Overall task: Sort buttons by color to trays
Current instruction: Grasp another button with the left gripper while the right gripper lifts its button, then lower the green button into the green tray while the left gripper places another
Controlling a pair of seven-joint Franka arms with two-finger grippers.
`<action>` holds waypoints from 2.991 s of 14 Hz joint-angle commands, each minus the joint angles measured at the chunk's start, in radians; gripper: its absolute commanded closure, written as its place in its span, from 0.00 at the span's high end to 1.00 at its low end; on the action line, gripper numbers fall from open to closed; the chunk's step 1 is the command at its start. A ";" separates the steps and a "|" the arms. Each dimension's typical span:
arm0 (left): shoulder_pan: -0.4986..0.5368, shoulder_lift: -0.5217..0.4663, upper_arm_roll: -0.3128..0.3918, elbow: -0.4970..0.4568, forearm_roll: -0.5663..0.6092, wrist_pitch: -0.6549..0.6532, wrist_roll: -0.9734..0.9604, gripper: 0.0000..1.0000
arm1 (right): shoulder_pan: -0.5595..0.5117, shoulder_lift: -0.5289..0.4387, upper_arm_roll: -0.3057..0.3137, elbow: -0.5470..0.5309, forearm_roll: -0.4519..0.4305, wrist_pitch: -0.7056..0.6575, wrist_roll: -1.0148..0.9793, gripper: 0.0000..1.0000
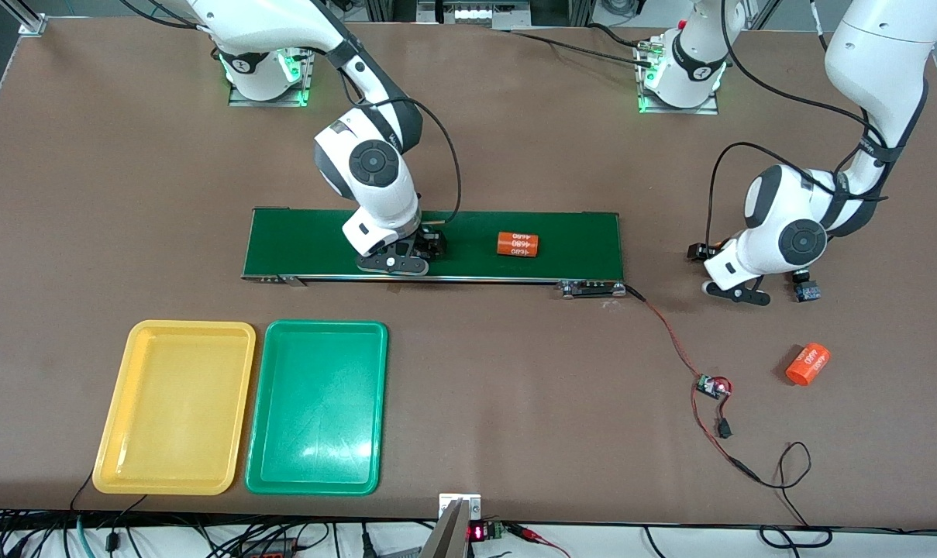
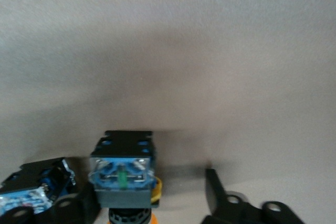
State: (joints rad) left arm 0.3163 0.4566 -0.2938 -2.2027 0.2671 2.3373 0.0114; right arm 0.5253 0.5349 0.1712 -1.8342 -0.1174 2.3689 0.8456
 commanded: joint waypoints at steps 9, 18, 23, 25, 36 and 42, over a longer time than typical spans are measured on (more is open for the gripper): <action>-0.169 -0.130 -0.114 0.123 -0.316 -0.207 -0.001 0.00 | -0.010 0.022 0.001 0.021 0.001 -0.046 0.003 0.06; -0.330 -0.038 -0.111 0.166 -0.450 -0.072 -0.108 0.00 | -0.089 0.013 -0.082 0.311 0.027 -0.303 -0.155 0.03; -0.330 -0.059 -0.113 0.166 -0.454 -0.069 -0.091 1.00 | -0.260 0.080 -0.114 0.388 0.042 -0.118 -0.446 0.03; -0.319 -0.154 -0.113 0.164 -0.457 -0.102 -0.096 1.00 | -0.289 0.155 -0.114 0.397 0.047 0.026 -0.490 0.03; 0.064 -0.164 0.004 0.123 -0.306 -0.248 -0.011 1.00 | -0.301 0.333 -0.116 0.447 0.045 0.268 -0.490 0.28; 0.138 -0.093 0.005 0.121 -0.114 -0.136 0.001 1.00 | -0.300 0.341 -0.116 0.438 0.047 0.276 -0.488 0.76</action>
State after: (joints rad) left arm 0.4203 0.3241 -0.2807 -2.0849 0.0961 2.1549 0.0025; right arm 0.2270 0.8607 0.0505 -1.4105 -0.0828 2.6334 0.3672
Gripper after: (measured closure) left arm 0.000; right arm 0.401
